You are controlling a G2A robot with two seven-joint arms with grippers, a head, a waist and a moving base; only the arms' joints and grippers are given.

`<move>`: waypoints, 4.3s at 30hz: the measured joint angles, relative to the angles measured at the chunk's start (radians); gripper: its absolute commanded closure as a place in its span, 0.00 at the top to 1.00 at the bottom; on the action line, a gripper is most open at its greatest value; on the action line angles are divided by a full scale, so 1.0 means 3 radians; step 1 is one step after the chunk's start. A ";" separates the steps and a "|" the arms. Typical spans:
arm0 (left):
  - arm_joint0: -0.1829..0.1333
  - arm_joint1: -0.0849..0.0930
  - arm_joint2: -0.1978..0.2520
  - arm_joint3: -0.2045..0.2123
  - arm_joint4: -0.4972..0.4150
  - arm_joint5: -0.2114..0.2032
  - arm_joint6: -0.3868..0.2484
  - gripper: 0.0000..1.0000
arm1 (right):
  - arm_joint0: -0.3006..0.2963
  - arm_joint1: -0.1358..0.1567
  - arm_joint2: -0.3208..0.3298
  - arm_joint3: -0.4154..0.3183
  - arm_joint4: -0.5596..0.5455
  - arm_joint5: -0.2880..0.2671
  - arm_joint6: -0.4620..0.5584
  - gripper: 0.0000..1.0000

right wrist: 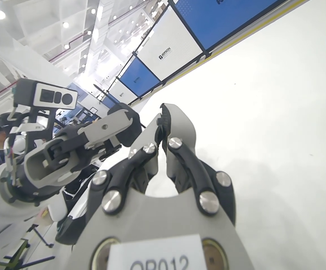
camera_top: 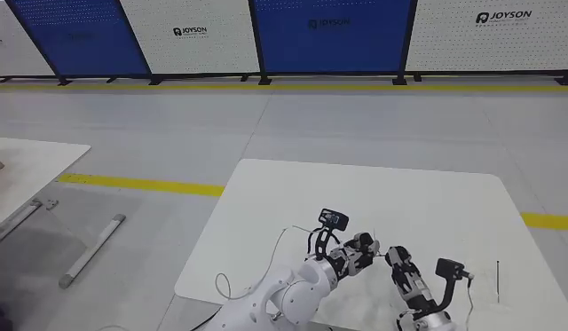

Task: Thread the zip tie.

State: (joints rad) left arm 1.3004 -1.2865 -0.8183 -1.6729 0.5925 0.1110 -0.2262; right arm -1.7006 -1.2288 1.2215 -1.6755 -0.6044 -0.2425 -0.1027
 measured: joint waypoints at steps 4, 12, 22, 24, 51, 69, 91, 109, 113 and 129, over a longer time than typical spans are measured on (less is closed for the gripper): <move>-0.0008 -0.0006 0.0015 0.0010 0.0031 0.0044 -0.0003 0.11 | -0.0009 -0.0002 -0.0003 0.0000 -0.0054 -0.0019 -0.0010 0.00; -0.0030 -0.0012 0.0047 0.0017 0.0066 0.0022 -0.0089 0.10 | -0.0011 -0.0013 0.0018 0.0004 -0.0004 0.0016 -0.0056 0.00; -0.0019 -0.0011 0.0034 0.0009 0.0074 -0.0005 -0.0105 0.09 | -0.0009 -0.0026 0.0033 0.0002 0.0020 0.0046 -0.0061 0.00; -0.0016 -0.0011 0.0031 0.0006 0.0075 -0.0012 -0.0107 0.09 | -0.0009 -0.0028 0.0036 0.0002 0.0022 0.0055 -0.0062 0.00; -0.0014 -0.0018 0.0033 0.0014 0.0104 -0.0011 -0.0140 0.00 | -0.0024 -0.0058 0.0059 -0.0027 0.0036 0.0079 -0.0062 0.00; -0.0006 -0.0021 0.0021 -0.0005 0.0084 -0.0066 -0.0117 0.00 | -0.0023 -0.0061 0.0155 -0.0039 0.0344 -0.0014 0.0180 1.00; 0.0189 0.0005 -0.0475 -0.0147 -0.0863 -0.0262 0.0017 0.00 | -0.0077 -0.0041 0.0256 -0.0084 0.0586 -0.0206 0.0478 1.00; 0.0433 0.0044 -0.0547 -0.0575 -0.0607 0.0191 0.0137 0.00 | -0.0013 -0.0038 0.0123 -0.0142 -0.0501 0.0366 0.0397 1.00; 0.0451 0.0046 -0.0508 -0.0651 -0.0484 0.0227 0.0162 0.00 | -0.0006 -0.0041 0.0106 -0.0143 -0.0502 0.0366 0.0384 1.00; 0.0412 0.0037 -0.0450 -0.0764 -0.0433 0.0593 -0.0019 0.00 | -0.0017 0.0032 0.0134 -0.0180 -0.1789 0.0028 0.0082 1.00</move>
State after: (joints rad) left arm 1.4239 -1.2753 -0.9534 -1.9022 0.4626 0.2887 -0.2319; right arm -1.7058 -1.2191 1.2617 -1.7296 -1.1410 -0.2341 -0.0781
